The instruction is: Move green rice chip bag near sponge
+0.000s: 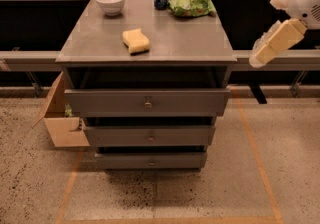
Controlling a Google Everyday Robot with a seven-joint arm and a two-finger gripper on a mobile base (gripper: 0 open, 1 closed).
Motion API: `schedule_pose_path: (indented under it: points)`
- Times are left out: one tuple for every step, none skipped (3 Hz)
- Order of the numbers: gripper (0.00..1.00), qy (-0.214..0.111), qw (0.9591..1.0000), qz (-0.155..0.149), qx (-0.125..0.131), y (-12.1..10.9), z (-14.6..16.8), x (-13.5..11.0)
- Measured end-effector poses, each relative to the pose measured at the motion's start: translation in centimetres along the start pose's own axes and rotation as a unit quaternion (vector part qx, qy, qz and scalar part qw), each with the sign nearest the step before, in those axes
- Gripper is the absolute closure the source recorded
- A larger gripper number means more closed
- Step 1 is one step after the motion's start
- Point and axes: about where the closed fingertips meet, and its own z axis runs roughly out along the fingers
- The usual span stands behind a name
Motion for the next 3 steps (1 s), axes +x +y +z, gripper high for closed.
schedule_pose_path:
  points:
    - [0.0,-0.102,0.9935,0.047,0.019,-6.0,4.4,-2.8]
    - [0.0,-0.157,0.9828,0.094,0.026,-10.3,9.5,-4.6]
    - [0.0,-0.162,0.9744,0.144,0.059,-14.0,12.9,-5.6]
